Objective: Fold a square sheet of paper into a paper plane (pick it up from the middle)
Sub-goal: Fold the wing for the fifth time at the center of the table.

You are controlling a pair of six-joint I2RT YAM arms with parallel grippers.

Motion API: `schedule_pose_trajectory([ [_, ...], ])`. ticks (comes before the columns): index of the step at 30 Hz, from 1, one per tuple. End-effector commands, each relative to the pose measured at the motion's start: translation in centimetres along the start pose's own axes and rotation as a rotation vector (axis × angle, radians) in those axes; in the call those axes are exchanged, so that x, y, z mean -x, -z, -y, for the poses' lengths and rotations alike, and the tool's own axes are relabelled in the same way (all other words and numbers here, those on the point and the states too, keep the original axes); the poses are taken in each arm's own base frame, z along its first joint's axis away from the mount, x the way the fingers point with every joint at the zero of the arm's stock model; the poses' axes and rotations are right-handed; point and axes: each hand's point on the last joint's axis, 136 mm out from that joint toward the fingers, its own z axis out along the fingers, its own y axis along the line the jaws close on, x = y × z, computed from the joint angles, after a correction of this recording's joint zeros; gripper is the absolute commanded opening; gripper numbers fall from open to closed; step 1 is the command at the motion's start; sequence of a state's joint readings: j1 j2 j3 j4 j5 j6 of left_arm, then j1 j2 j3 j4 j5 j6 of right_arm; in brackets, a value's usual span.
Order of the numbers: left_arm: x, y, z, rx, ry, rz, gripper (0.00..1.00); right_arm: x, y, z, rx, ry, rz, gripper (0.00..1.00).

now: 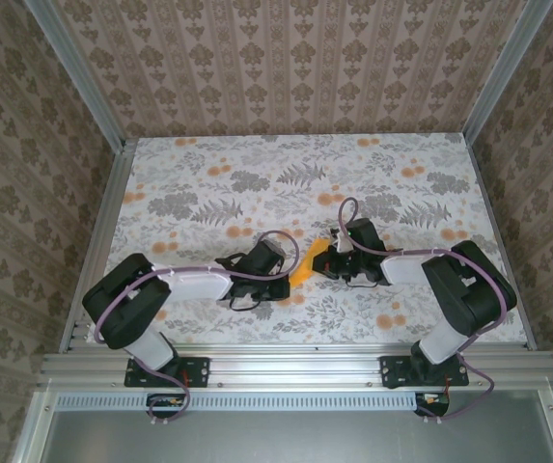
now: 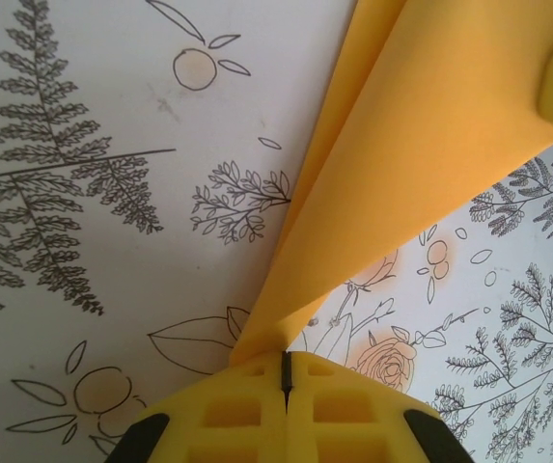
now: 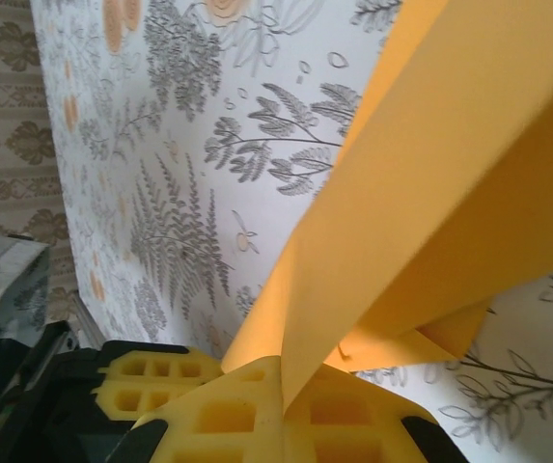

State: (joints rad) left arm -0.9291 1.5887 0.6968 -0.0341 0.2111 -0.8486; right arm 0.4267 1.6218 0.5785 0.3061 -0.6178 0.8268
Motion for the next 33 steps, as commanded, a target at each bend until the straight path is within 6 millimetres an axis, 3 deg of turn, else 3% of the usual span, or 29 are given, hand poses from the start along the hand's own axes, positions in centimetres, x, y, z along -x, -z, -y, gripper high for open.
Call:
schedule_pose_trajectory([
  [1, -0.4, -0.3, -0.5, 0.038, -0.032, -0.023, 0.03, -0.5, 0.3, 1.4, -0.063, 0.009, -0.002, 0.00],
  [5, -0.3, 0.6, 0.9, -0.027, -0.095, -0.021, 0.10, -0.3, 0.3, 2.0, -0.101, 0.022, -0.001, 0.00],
  [10, 0.1, 3.3, 4.4, -0.211, -0.210, 0.004, 0.19, 0.0, 0.2, 2.0, -0.120, 0.050, -0.007, 0.00],
  [15, 3.0, 4.9, 4.0, -0.260, -0.162, 0.060, 0.23, 0.2, 0.0, 1.8, -0.120, 0.065, -0.025, 0.00],
  [21, 4.5, 3.5, 2.4, -0.212, -0.125, 0.037, 0.23, 0.5, -0.1, 1.6, -0.120, 0.080, -0.044, 0.00],
  [27, 4.7, 1.3, 1.7, -0.187, -0.111, -0.013, 0.20, 0.9, -0.2, 1.4, -0.122, 0.095, -0.057, 0.00],
  [33, 4.6, 0.6, 0.9, -0.145, -0.121, -0.031, 0.17, 1.2, -0.2, 1.3, -0.123, 0.100, -0.058, 0.00],
])
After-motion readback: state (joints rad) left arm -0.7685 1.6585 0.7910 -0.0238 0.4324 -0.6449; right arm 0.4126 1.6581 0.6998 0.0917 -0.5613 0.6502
